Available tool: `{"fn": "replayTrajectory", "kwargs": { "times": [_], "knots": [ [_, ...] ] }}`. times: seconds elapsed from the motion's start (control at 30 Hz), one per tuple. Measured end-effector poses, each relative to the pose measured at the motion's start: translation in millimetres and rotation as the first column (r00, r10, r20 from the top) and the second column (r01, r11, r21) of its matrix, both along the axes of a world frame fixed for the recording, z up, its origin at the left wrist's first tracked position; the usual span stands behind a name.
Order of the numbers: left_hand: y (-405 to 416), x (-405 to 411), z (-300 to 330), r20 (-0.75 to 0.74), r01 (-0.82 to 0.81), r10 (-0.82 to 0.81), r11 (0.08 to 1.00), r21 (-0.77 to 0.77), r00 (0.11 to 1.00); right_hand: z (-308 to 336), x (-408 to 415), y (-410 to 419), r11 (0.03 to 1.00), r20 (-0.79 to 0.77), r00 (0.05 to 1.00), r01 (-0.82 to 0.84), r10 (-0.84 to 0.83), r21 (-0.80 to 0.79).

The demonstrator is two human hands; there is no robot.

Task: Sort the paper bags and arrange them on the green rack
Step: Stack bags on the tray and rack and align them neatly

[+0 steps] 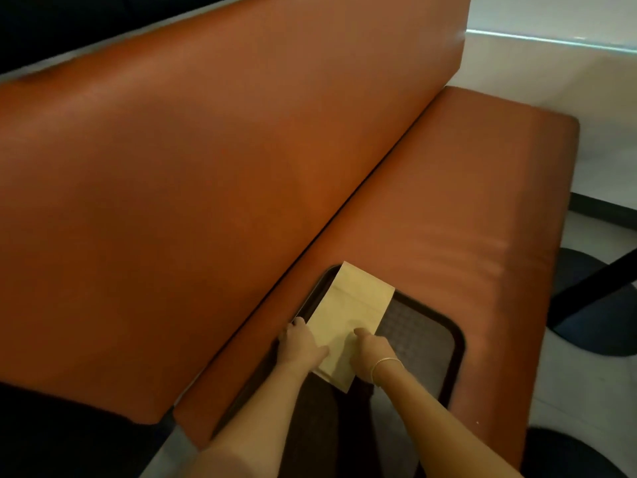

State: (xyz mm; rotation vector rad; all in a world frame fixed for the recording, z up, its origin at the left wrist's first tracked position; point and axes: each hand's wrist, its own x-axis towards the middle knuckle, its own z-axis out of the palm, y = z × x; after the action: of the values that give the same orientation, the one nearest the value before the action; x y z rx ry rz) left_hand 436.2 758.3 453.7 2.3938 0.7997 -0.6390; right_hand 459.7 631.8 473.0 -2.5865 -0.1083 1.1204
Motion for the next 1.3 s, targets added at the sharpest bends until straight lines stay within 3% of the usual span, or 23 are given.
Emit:
{"fn": "replayTrajectory", "kwargs": {
  "times": [0.2, 0.37, 0.57, 0.73, 0.83, 0.9, 1.0, 1.07, 1.13, 1.2, 1.3],
  "knots": [
    [-5, 11, -11, -0.102, -0.056, 0.061, 0.997, 0.052, 0.993, -6, 5, 5, 0.989, -0.067, 0.995, -0.086, 0.078, -0.119],
    [-8, 16, -12, -0.156, -0.014, 0.026, 0.997, 0.082, 0.987, -11, -1, 10, 0.995, -0.039, 0.999, -0.035, 0.031, -0.092],
    [-17, 10, -6, -0.008, -0.114, 0.114, 0.993, -0.011, 0.993, -5, 1, 5, 0.995, -0.044, 0.998, -0.051, 0.048, -0.080],
    [-28, 1, 5, 0.097, -0.122, 0.131, 0.989, -0.089, 0.987, 3, -10, -10, 0.999, -0.057, 0.998, 0.025, -0.023, 0.033],
    [-29, -7, 16, 0.160, -0.035, 0.047, 0.996, -0.076, 0.986, 2, -17, -21, 0.981, -0.023, 0.989, 0.147, -0.145, 0.126],
    [-28, -13, 23, 0.220, 0.045, -0.030, 0.997, -0.063, 0.975, 4, -19, -29, 0.921, 0.032, 0.945, 0.308, -0.325, 0.238],
    [-23, -24, 36, 0.286, 0.192, -0.178, 0.981, -0.023, 0.942, 21, -14, -46, 0.772, 0.148, 0.790, 0.511, -0.595, 0.378],
    [-21, -33, 50, 0.309, 0.303, -0.294, 0.953, 0.020, 0.905, 38, -11, -63, 0.717, 0.237, 0.697, 0.549, -0.677, 0.430],
    [-18, -42, 68, 0.320, 0.365, -0.362, 0.930, 0.054, 0.875, 60, -16, -81, 0.762, 0.340, 0.693, 0.495, -0.636, 0.418],
    [-17, -51, 86, 0.333, 0.389, -0.386, 0.919, 0.061, 0.860, 82, -23, -99, 0.855, 0.417, 0.762, 0.341, -0.494, 0.391],
    [-24, -64, 121, 0.351, 0.413, -0.410, 0.908, 0.070, 0.842, 120, -36, -121, 0.885, 0.375, 0.848, 0.206, -0.374, 0.418]
  ]
}}
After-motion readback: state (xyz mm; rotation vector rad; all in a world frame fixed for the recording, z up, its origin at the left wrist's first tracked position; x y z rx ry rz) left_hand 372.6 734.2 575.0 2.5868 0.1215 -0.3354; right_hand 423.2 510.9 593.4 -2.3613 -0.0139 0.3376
